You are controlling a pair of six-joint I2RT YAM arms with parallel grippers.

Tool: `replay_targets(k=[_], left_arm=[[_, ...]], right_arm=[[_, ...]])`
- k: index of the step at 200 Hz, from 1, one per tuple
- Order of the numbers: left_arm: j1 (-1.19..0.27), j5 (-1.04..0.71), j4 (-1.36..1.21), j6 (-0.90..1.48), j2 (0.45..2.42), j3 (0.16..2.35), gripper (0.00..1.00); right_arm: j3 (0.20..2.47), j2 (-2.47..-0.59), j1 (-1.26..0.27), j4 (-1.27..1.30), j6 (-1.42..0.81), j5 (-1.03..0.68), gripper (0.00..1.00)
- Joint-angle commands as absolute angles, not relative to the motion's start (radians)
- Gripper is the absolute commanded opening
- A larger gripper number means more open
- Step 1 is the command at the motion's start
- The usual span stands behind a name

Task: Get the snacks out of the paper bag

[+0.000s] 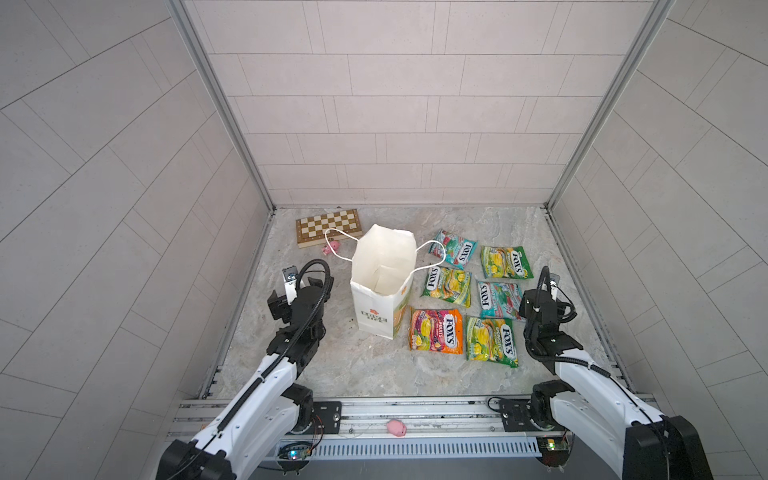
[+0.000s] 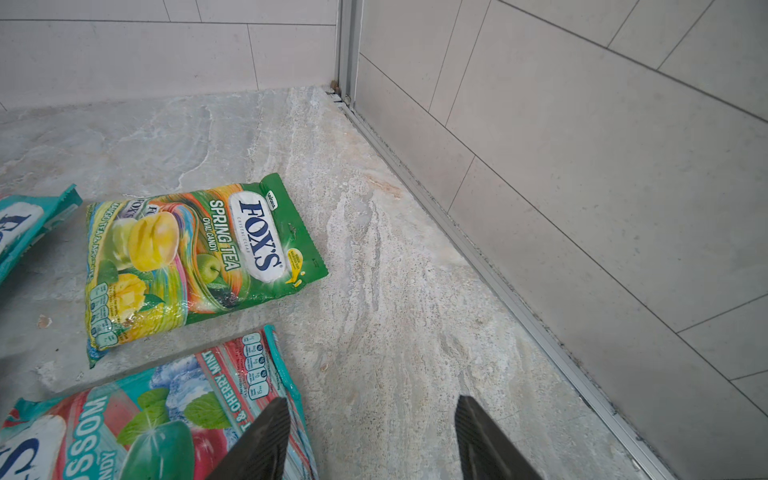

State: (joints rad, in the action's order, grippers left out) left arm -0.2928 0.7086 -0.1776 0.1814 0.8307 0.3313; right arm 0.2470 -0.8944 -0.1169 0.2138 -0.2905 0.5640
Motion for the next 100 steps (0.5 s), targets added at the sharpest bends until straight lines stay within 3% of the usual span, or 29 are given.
replay_targets(k=[1,42,100], left_arm=[[-0.283,0.670,-0.408,0.097,0.874,0.278,0.97],[-0.262,0.613,-0.624,0.020,1.042,0.230,0.97],[-0.164,0.394,-0.896,-0.018,1.266,0.216,0.98]], right_arm=[[0.229,-0.915,-0.115,0.380,-0.250,0.604,0.65],[0.213,-1.015,-0.115,0.516,-0.212,0.594,0.65],[0.271,-1.214,-0.112,0.678,-0.133,0.527,0.66]])
